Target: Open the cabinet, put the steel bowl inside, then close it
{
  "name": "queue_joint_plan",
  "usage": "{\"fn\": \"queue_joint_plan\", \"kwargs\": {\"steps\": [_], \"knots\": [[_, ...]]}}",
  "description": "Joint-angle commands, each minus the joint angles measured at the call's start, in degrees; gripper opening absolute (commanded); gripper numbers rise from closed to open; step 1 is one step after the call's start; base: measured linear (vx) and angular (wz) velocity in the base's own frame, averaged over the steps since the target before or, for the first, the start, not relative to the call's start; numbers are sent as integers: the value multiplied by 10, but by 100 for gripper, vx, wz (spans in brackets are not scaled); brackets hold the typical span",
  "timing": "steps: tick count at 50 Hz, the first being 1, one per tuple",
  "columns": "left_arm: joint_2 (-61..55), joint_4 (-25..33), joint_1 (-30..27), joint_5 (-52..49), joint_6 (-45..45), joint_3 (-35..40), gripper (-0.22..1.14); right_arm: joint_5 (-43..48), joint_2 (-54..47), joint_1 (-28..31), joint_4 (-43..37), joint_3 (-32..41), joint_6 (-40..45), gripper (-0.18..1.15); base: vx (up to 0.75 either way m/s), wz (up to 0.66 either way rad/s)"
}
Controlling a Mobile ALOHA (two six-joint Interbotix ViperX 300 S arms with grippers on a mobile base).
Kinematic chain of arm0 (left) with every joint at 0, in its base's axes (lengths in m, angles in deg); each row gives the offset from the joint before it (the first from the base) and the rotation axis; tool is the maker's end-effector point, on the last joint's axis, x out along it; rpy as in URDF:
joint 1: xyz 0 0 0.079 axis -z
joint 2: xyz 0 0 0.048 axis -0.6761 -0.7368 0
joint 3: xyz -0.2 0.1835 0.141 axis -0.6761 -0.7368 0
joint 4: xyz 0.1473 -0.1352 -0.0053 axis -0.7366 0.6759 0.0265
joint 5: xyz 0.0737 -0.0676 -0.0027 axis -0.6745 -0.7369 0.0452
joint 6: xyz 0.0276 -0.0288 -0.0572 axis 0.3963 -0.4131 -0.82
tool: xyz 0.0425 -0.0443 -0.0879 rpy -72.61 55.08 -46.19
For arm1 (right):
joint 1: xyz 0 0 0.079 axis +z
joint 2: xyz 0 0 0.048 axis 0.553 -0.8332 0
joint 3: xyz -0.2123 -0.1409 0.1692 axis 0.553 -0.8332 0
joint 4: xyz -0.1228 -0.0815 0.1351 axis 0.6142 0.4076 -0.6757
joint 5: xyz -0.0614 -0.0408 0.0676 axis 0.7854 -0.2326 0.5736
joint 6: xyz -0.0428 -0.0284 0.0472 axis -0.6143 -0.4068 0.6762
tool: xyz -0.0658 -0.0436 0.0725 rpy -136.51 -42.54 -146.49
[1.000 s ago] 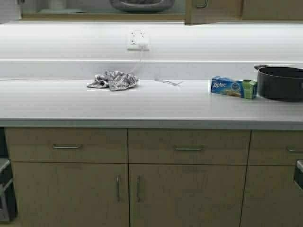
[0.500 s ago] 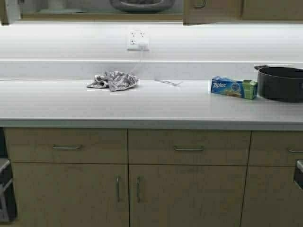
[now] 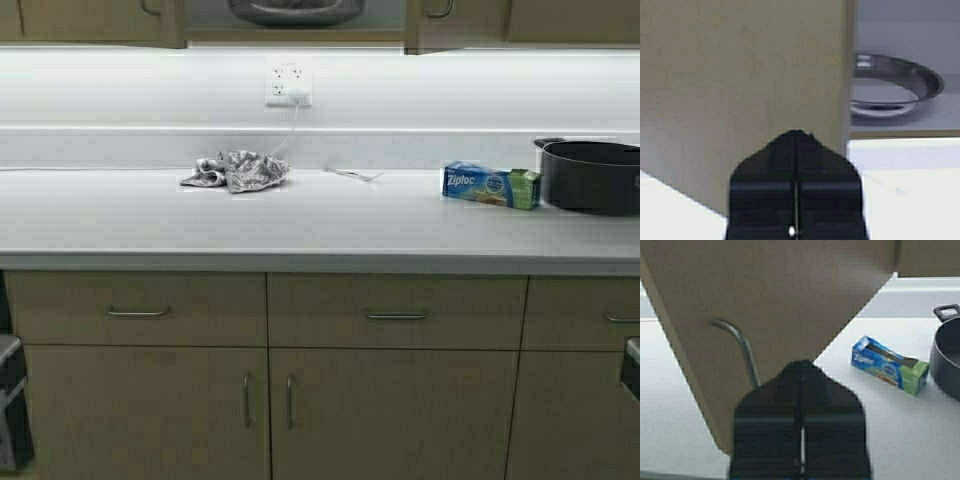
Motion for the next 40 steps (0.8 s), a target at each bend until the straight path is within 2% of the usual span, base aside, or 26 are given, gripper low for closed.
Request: {"fn": "queue_joint_plan", "kwargs": {"steps": [1,8,15,26,40], "knots": [[33,0,4,33,-2,-38,4,2,-61,20,1,97,-1,6,0,0],[50,0,5,51,1,-85,4,-28,-129,35,1,190,-1,6,1,0],[73,0,11,72,2,-141,4,-55,-164,53,1,249,-4,6,1,0],[101,0,21,133,-2,-210,4,-59,-183,86,4,282,-8,6,2,-1],[106,2,49,145,-5,-225,4,-62,-187,143,9,293,-5,6,6,2]]}}
